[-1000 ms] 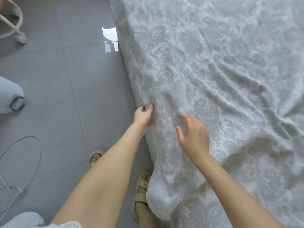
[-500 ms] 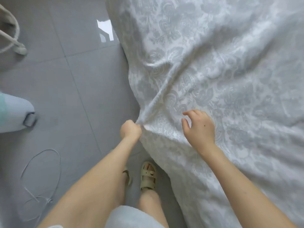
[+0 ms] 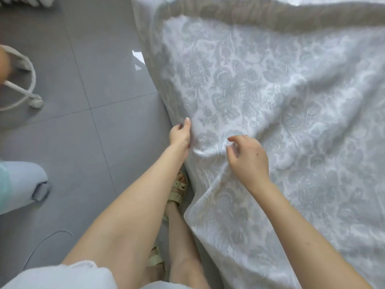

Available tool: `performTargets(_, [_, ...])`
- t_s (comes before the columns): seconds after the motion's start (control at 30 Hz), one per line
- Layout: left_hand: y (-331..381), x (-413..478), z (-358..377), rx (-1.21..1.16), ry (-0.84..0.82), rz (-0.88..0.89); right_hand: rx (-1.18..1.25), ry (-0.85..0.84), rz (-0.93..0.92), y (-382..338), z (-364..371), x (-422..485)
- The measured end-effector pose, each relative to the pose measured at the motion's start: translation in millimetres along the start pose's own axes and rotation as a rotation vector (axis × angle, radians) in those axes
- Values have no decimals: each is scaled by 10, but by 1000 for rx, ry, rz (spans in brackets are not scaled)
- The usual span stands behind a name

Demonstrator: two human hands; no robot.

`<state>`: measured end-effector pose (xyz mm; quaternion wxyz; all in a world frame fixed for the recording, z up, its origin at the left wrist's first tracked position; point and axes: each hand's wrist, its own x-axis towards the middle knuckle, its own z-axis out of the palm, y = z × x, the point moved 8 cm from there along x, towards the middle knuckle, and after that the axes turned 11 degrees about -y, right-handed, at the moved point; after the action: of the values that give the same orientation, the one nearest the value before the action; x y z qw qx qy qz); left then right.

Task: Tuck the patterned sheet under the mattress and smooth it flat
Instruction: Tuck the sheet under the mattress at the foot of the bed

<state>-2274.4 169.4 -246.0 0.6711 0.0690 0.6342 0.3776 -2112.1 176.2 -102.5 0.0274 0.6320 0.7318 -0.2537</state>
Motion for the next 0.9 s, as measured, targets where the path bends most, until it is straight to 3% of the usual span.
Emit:
performTargets(0.07, [259, 112, -78, 265, 138, 97, 1, -27, -19, -70, -76, 331])
performTargets(0.17, [667, -120, -200, 690, 215, 299, -35, -46, -61, -163, -185, 725])
performTargets(0.3, [1272, -739, -464, 828, 320, 640, -75, -14, -132, -373, -332, 1096])
performTargets(0.33, [1314, -714, -526, 848, 337, 614, -81, 0, -136, -421, -375, 1188])
performTargets(0.43, [1028, -151, -697, 928, 246, 146, -95, -28, -137, -541, -446, 1443])
performTargets(0.5, [939, 219, -753, 948, 195, -45, -99, -74, -125, -602, -457, 1620])
performTargets(0.77, [2318, 1221, -1001, 284, 281, 66, -86, 1, -173, -1121, -832, 2672])
performTargets(0.9, [2852, 1716, -983, -68, 141, -149, -136, 56, -162, -1473, -996, 3592])
